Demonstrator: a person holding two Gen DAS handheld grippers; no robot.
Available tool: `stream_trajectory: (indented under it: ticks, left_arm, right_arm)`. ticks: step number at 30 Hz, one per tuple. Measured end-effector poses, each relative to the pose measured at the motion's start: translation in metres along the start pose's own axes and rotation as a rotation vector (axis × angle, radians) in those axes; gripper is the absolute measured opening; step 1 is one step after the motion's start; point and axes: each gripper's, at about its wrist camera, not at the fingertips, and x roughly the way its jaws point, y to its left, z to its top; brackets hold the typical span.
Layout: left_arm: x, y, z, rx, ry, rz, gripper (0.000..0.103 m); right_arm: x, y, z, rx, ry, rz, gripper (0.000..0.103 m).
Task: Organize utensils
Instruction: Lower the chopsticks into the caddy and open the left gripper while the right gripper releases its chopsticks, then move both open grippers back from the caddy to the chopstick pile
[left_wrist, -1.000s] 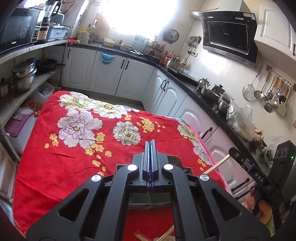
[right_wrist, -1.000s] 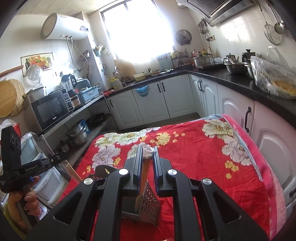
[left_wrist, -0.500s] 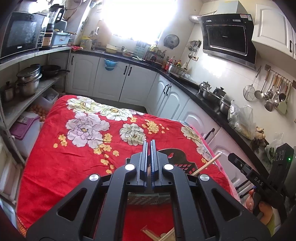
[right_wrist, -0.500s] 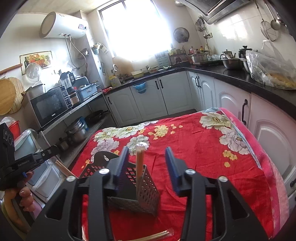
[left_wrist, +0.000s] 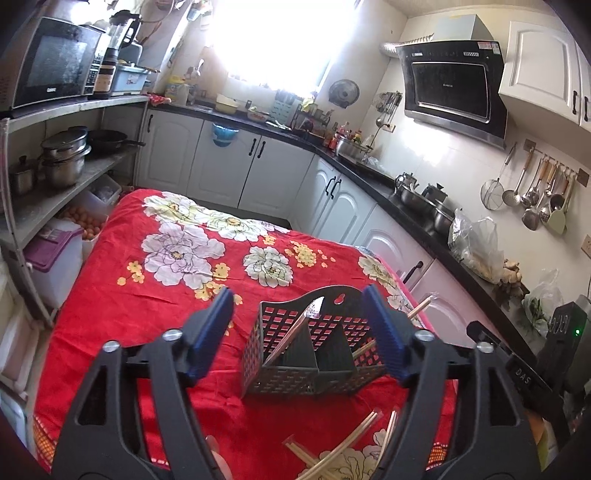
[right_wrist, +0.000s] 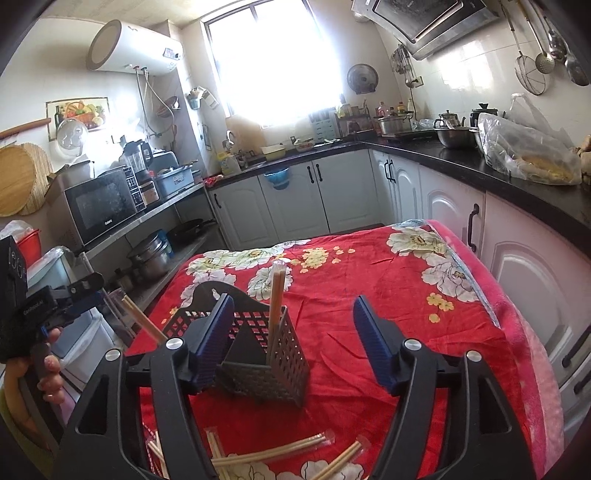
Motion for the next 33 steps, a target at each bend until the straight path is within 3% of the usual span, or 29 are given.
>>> stream_trajectory:
  ticks: [4, 7, 20, 33]
  left_arm:
    - [-0.012, 0.001, -0.002, -0.008, -0.018, -0.006, 0.087]
    - [-0.024, 0.002, -0.006, -0.012, -0.037, -0.008, 0.092]
    - [-0.055, 0.015, -0.041, -0.042, -0.036, 0.018, 0.092]
    - [-0.061, 0.031, -0.081, -0.096, 0.032, 0.033, 0.092]
  right_arm:
    - [-0.008, 0.001, -0.004, -0.006, 0.000, -0.001, 0.067]
    - [-0.013, -0.001, -0.008, -0.001, 0.001, 0.001, 0.068]
    - [-0.027, 0.007, -0.028, -0.005, 0.031, 0.019, 0.072]
    - [-0.023, 0.021, -0.059, -0.018, 0.110, 0.037, 0.072]
